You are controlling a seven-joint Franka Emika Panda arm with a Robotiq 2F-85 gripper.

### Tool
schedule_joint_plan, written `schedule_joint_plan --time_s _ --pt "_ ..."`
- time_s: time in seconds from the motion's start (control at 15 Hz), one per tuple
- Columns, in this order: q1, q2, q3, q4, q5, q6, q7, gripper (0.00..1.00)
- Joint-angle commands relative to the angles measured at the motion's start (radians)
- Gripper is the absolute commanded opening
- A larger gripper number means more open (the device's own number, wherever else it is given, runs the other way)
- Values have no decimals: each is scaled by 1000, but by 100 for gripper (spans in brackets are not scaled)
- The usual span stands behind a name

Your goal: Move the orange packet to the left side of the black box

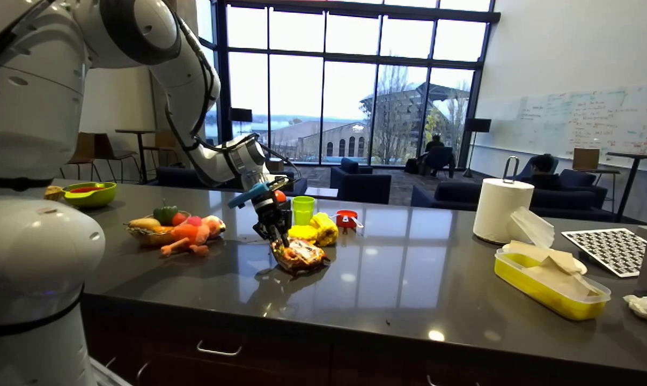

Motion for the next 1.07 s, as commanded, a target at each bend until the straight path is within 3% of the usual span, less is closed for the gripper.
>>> schedule_joint_plan --time_s 0.0,0.47,0.53,1.0 --pt "16 -77 16 -42 -23 -44 35 6" --pt "33 -180 55 -55 -62 -142 115 4" --pt "36 -194 66 -55 -68 -157 127 0" --pt "57 -246 151 -27 -52 -190 168 1"
